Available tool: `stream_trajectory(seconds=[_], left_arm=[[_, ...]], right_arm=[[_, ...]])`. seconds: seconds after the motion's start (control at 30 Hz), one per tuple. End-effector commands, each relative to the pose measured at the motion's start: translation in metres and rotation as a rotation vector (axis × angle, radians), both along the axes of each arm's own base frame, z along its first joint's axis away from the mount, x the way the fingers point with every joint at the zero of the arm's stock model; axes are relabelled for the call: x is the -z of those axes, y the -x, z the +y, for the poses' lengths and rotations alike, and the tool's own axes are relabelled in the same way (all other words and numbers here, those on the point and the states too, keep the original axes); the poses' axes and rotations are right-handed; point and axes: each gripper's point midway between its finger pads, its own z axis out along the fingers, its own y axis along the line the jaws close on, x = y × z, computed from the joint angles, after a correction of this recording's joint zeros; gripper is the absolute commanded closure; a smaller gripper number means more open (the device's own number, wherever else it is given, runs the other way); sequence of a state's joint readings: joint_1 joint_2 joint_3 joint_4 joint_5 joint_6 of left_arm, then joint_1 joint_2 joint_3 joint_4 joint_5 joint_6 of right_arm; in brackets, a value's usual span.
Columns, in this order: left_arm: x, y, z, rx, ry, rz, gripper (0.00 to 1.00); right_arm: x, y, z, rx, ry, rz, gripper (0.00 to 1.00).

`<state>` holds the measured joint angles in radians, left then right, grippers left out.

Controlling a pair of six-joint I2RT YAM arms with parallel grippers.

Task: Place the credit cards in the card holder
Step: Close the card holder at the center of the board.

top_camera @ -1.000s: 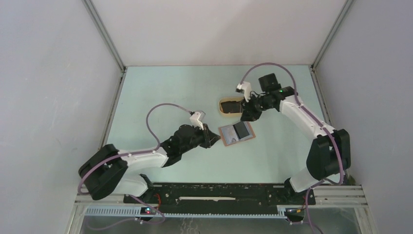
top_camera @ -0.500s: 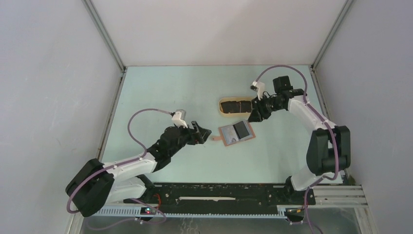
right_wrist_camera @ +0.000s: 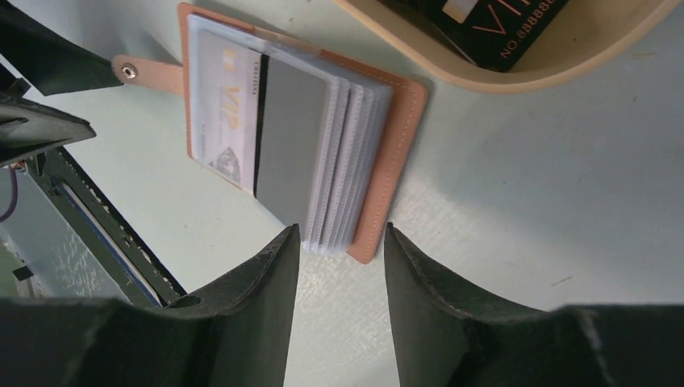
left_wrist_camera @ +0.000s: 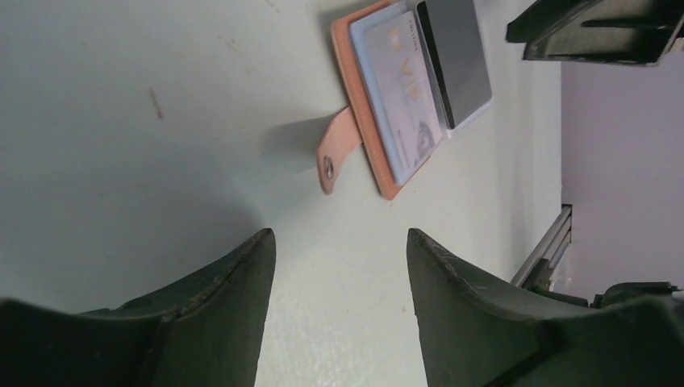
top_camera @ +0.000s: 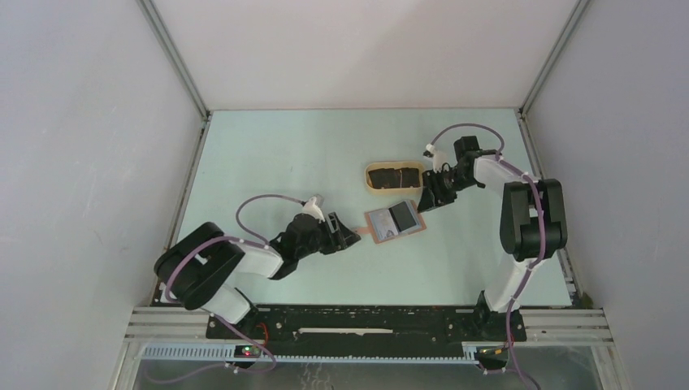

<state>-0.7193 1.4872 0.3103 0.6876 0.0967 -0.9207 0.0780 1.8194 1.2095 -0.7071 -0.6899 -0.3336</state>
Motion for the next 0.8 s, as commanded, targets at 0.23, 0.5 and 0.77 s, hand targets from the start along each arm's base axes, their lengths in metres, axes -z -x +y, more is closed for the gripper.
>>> stream_trajectory(seconds=[0.23, 0.5, 0.77], left_arm=[[-0.01, -0.017, -0.03, 0.015, 0.105, 0.042, 0.47], [-0.003, -0.026, -0.034, -0.005, 0.081, 0.057, 0.57], [-0.003, -0.03, -0.039, 0.005, 0.083, 0.061, 0.77]], right_arm=[[0.012, -0.012, -0.006, 0.054, 0.03, 0.051, 0.51], [0.019, -0.009, -0.003, 0.037, 0.044, 0.078, 0.53], [0.026, -0.006, 0.001, 0.013, 0.07, 0.091, 0.53]])
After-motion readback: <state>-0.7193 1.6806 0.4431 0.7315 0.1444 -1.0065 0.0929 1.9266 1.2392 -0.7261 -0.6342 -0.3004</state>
